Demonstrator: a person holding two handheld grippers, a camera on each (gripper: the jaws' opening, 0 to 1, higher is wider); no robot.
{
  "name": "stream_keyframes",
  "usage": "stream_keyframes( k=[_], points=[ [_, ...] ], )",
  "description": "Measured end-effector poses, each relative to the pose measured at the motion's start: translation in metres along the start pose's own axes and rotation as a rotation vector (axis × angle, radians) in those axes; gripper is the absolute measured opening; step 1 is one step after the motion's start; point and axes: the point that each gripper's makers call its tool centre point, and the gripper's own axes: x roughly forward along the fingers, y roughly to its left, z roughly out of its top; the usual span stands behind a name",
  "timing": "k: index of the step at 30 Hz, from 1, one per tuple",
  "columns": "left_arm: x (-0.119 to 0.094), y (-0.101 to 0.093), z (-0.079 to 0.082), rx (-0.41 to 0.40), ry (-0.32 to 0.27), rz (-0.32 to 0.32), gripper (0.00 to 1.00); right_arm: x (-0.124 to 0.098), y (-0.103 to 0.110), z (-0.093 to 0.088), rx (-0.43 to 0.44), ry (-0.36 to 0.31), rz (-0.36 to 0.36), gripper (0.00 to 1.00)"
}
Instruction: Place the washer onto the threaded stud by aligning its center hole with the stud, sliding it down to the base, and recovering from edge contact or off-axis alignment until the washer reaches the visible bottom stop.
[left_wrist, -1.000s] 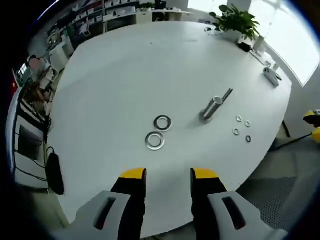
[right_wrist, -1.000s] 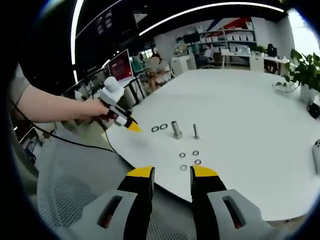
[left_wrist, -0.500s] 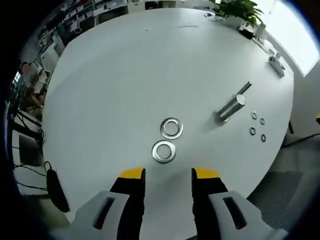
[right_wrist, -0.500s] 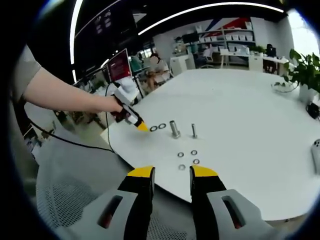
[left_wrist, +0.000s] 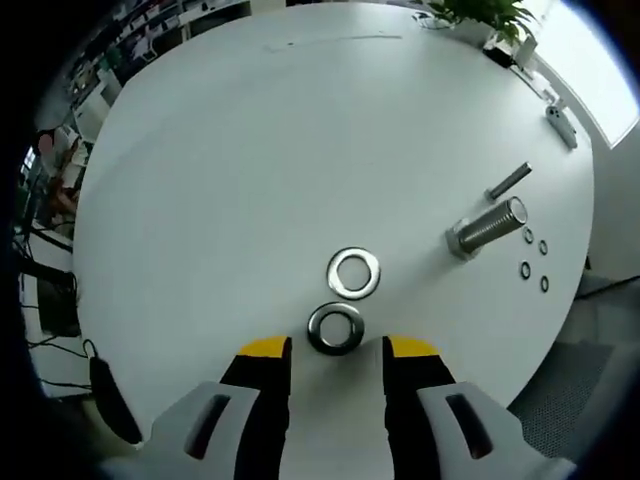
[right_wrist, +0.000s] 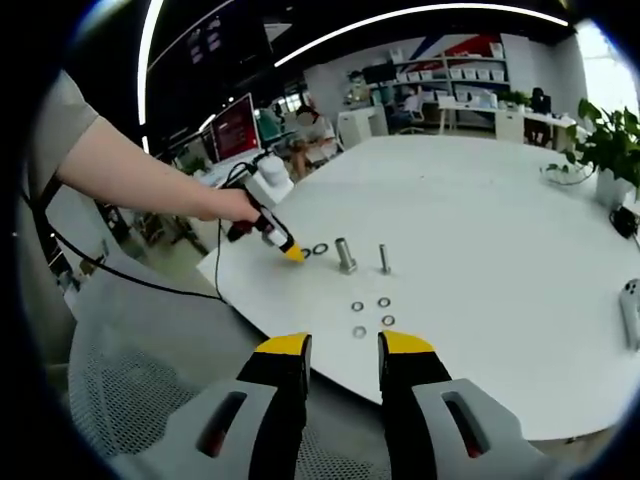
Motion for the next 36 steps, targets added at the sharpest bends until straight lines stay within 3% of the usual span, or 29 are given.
stream_keyframes(
  k=[12,24,30,36],
  points=[
    [0.003,0.007,0.002,0.087,0.056,0.029,0.24,-0.001,-0.002,0.002,0.005,-0.009,-0.012,0.29],
    [0.005,0.004,0.005,0.099,0.089,0.024,0.26,-0.001,-0.003,0.002,0.006,-0.012,-0.016,0.29],
    [0.004,0.005,0.006,0.116,0.110,0.021,0.21,-0.001,-0.003,0.002,0.006,-0.012,-0.017,0.29],
    [0.001,-0.004,0.005,0.115,0.156,0.031,0.20,-0.001,-0.002,0.002,0.003,-0.011,-0.013,0.28]
  ],
)
